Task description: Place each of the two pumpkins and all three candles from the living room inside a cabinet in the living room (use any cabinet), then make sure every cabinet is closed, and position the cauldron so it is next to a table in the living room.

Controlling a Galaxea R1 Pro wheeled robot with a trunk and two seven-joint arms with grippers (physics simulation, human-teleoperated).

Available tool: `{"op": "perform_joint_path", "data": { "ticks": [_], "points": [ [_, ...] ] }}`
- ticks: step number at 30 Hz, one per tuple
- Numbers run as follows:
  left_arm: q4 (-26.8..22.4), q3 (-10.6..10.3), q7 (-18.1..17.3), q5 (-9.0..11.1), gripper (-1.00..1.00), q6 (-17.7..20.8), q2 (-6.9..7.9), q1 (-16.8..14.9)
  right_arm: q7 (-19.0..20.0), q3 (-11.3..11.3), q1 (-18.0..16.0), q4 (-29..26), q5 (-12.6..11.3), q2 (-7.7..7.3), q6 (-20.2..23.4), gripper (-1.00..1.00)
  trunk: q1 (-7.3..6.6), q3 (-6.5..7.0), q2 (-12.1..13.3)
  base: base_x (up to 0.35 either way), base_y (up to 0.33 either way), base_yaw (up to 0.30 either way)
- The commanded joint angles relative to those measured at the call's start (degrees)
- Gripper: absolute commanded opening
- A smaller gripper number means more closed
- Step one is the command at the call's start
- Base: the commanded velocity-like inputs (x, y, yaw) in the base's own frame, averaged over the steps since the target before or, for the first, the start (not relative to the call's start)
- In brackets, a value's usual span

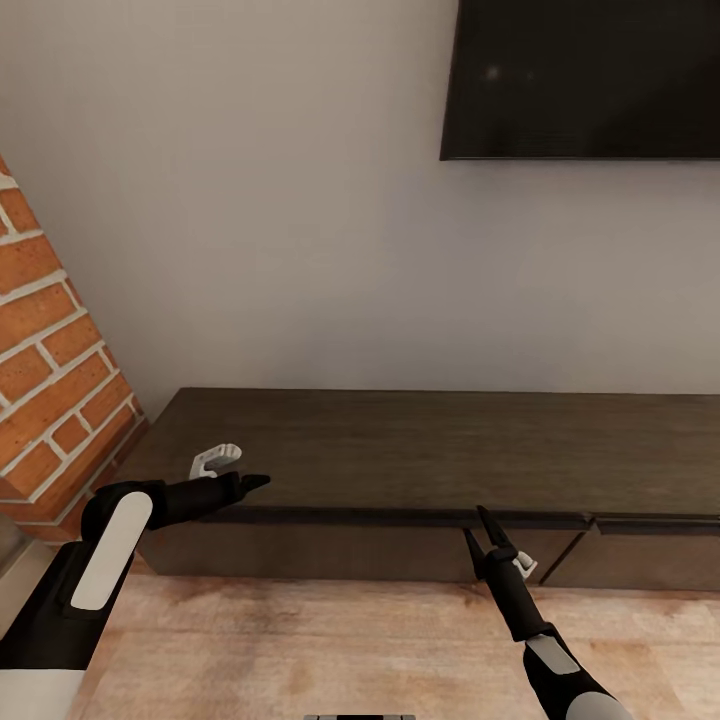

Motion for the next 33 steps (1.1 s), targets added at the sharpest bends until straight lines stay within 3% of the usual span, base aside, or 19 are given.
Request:
{"op": "perform_joint_path", "data": {
  "ticks": [1, 33],
  "points": [
    [-0.04, -0.02, 0.48, 0.52, 1.0, 0.18, 0.01, -0.03, 0.12, 0.18, -0.03, 0.13, -0.54, -0.14, 0.57, 1.0, -0.01, -0.05, -0.02, 0.0, 0.0, 0.0],
    [-0.04, -0.1, 0.52, 0.52, 1.0, 0.18, -0.04, -0.07, -1.9, 0.54, -0.02, 0.44, -0.68, -0.55, 0.6, 1.0, -0.01, -0.05, -0.02, 0.014, 0.0, 0.0]
  ]
}}
